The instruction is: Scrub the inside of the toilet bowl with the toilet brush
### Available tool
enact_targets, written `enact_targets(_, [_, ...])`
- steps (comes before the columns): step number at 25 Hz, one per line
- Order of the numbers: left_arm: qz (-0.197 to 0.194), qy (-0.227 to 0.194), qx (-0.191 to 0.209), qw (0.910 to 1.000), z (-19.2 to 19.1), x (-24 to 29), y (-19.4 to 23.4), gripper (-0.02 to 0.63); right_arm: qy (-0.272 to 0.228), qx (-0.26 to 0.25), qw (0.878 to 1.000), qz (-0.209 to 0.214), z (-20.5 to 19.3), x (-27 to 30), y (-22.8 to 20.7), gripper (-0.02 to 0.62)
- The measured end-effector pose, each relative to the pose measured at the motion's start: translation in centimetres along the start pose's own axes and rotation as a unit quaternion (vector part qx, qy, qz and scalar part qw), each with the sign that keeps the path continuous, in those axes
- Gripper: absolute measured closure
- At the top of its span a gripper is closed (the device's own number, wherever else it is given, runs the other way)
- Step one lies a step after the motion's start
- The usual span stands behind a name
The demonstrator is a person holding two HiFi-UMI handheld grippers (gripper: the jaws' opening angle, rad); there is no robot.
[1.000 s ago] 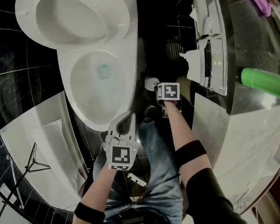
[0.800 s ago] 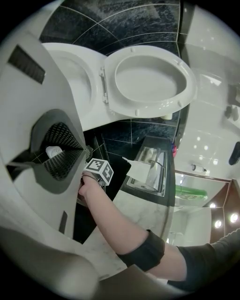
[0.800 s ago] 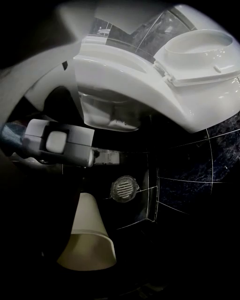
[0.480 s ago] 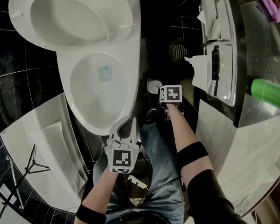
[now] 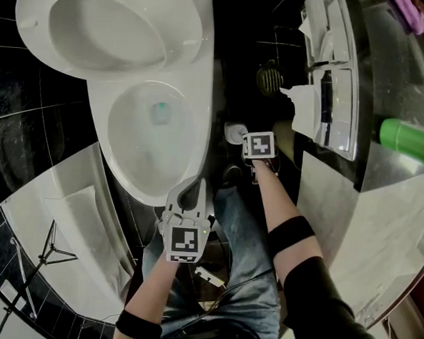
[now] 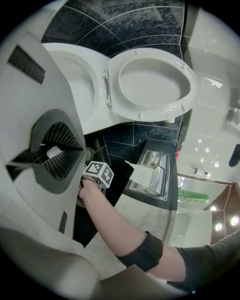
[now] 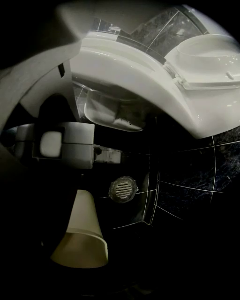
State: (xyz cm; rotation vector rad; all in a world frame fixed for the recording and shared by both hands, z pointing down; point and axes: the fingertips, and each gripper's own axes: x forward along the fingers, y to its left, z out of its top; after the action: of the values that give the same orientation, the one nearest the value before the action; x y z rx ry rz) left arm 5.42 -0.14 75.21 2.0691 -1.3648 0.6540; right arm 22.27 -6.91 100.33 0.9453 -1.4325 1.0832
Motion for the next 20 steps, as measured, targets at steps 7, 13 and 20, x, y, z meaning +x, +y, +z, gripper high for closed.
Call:
enact_targets(7, [0.000,-0.002,0.010,1.0000,0.4,-1.1,0.2,0.607,-0.002,-0.016,1.000,-0.012,0.1,-1.4,0.3,0.377])
enact_targets(13, [0.002,-0.005,0.007,1.0000,1.2,-2.7,0.4,0.607,-0.004,-0.017,1.000,-0.010,0.1,-3.3,1.3,0.377])
enact_targets(20, [0.002,-0.020,0.014,0.9997,3.8,-6.1,0.0,0.607,-0.003,-0.014,1.000,-0.019,-0.3,-8.7,2.2,0.379])
